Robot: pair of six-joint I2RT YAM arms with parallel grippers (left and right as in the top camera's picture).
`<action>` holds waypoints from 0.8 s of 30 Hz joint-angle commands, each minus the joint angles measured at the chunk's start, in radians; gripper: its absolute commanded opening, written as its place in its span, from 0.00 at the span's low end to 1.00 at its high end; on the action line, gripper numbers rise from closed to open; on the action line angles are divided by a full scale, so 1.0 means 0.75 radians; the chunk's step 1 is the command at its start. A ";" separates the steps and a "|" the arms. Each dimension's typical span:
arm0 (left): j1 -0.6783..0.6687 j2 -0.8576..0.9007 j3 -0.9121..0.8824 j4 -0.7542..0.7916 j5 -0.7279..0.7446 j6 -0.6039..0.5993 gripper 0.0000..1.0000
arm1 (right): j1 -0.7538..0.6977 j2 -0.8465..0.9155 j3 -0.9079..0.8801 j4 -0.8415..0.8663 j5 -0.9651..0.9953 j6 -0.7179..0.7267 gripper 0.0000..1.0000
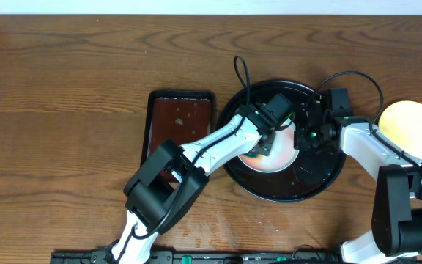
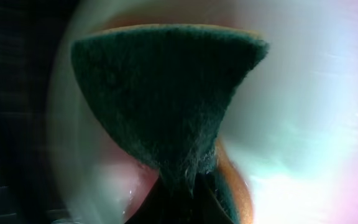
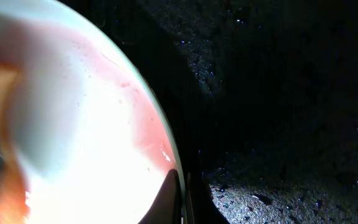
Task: Clean dirty plates on tray and stack at the side
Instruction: 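Scrub the stained pale green plate with the sponge, right gripper holding rim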
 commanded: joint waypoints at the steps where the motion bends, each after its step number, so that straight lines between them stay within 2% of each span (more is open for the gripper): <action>1: 0.074 0.038 0.006 -0.049 -0.496 0.130 0.08 | 0.006 0.018 -0.011 -0.016 0.058 0.009 0.01; 7: 0.111 0.038 0.011 0.007 -0.524 0.216 0.07 | 0.006 0.018 -0.011 -0.016 0.058 0.009 0.01; 9: 0.105 0.038 0.011 0.008 -0.436 0.204 0.07 | 0.006 0.018 -0.011 -0.016 0.058 0.008 0.01; 13: 0.100 0.049 0.011 0.046 -0.014 0.113 0.07 | 0.006 0.018 -0.011 -0.016 0.058 0.009 0.01; 19: 0.087 0.137 0.009 0.221 0.644 0.020 0.07 | 0.006 0.018 -0.011 -0.017 0.058 0.009 0.01; 22: 0.060 0.178 0.009 0.292 0.818 0.021 0.07 | 0.006 0.018 -0.011 -0.016 0.058 0.009 0.01; 24: 0.035 0.183 0.009 0.299 0.851 0.022 0.07 | 0.006 0.018 -0.011 -0.015 0.058 0.009 0.01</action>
